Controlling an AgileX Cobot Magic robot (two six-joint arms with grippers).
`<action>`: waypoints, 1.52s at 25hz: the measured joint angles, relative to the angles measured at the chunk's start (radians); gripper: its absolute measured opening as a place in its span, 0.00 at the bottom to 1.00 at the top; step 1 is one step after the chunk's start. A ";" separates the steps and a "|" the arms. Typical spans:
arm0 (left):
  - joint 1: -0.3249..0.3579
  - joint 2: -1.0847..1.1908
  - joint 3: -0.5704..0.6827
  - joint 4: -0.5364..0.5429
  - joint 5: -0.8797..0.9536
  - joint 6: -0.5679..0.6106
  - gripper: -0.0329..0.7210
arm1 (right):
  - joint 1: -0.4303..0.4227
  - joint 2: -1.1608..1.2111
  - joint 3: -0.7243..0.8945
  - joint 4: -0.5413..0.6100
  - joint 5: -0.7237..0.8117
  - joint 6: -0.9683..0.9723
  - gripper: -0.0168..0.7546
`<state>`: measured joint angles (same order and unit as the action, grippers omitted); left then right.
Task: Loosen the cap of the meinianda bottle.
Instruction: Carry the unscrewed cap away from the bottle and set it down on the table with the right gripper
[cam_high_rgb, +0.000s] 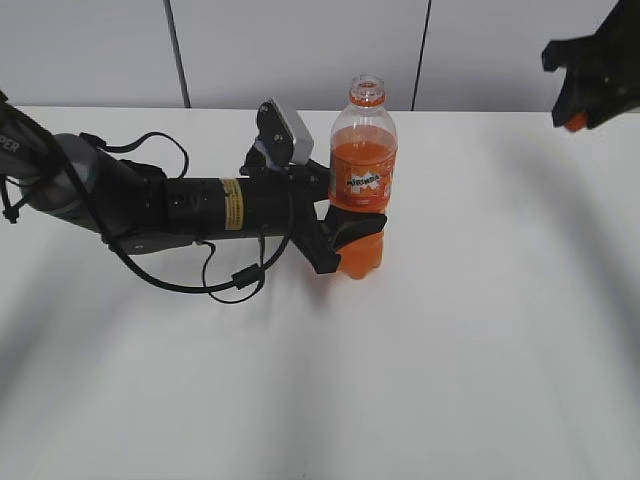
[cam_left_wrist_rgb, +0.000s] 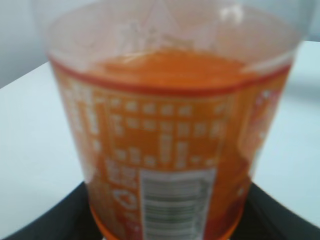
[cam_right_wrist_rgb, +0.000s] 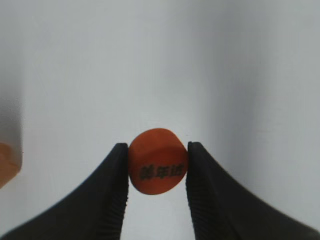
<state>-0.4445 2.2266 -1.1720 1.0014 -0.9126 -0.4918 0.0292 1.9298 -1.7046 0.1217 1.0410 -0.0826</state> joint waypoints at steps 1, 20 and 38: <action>0.000 0.000 0.000 0.000 0.000 0.000 0.59 | -0.002 0.010 0.032 0.002 -0.024 -0.001 0.37; 0.000 0.000 0.000 0.000 0.000 0.000 0.59 | -0.003 0.237 0.190 0.003 -0.202 -0.011 0.37; 0.000 0.000 0.000 0.000 0.000 0.000 0.59 | -0.003 0.251 0.190 -0.003 -0.234 -0.013 0.45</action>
<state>-0.4445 2.2266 -1.1720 1.0019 -0.9126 -0.4918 0.0258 2.1803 -1.5149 0.1184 0.8069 -0.0960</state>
